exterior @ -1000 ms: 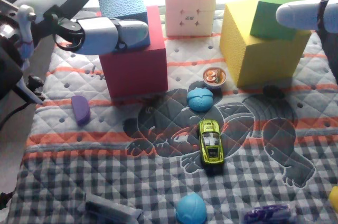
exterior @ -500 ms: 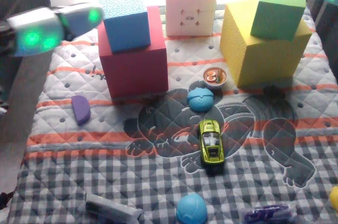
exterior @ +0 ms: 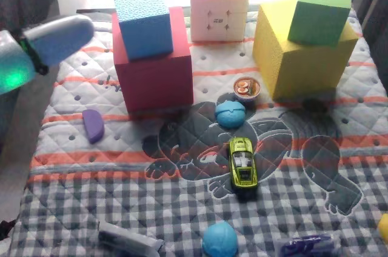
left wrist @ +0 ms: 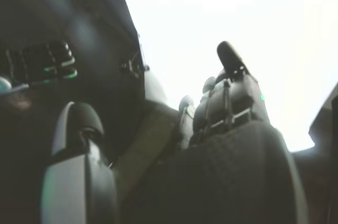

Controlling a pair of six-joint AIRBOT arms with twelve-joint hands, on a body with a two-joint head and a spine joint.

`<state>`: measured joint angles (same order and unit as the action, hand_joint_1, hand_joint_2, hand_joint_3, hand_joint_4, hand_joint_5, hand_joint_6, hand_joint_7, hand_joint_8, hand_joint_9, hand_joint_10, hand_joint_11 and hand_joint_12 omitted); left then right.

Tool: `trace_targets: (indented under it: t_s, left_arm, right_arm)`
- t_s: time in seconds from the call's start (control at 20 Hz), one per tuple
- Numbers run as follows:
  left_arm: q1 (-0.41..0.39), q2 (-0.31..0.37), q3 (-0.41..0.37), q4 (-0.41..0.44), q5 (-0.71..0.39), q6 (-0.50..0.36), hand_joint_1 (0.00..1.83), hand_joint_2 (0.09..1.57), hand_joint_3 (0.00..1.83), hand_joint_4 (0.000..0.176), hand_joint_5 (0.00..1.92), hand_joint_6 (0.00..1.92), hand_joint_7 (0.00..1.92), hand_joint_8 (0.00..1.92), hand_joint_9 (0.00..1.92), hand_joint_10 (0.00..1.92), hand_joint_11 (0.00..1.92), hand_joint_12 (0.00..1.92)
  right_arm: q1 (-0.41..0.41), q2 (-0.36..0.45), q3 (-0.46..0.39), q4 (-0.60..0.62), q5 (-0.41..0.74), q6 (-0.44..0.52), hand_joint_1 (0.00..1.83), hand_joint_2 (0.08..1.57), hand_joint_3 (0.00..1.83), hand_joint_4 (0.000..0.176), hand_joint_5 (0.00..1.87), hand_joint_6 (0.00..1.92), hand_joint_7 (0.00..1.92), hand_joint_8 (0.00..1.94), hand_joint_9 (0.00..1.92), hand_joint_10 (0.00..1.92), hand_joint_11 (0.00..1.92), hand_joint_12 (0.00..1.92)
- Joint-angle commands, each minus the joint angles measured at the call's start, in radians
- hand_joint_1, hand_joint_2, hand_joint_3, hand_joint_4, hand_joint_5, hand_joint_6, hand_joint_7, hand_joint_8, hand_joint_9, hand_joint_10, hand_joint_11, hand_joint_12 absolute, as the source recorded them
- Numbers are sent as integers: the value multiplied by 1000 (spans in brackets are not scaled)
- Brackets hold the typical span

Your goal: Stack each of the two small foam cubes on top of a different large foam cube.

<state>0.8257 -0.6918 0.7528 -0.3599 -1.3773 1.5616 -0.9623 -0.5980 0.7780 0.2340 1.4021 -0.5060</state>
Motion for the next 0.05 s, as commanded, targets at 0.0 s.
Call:
trace_targets:
  t_s: [0.0]
  left_arm:
    - [-1,16,-1,32,-174,-19,597,1084,18,176,0,0,0,0,0,0,0,0]
  right_arm:
    - [-3,16,-5,18,213,5,420,1094,29,108,0,0,0,0,0,0,0,0]
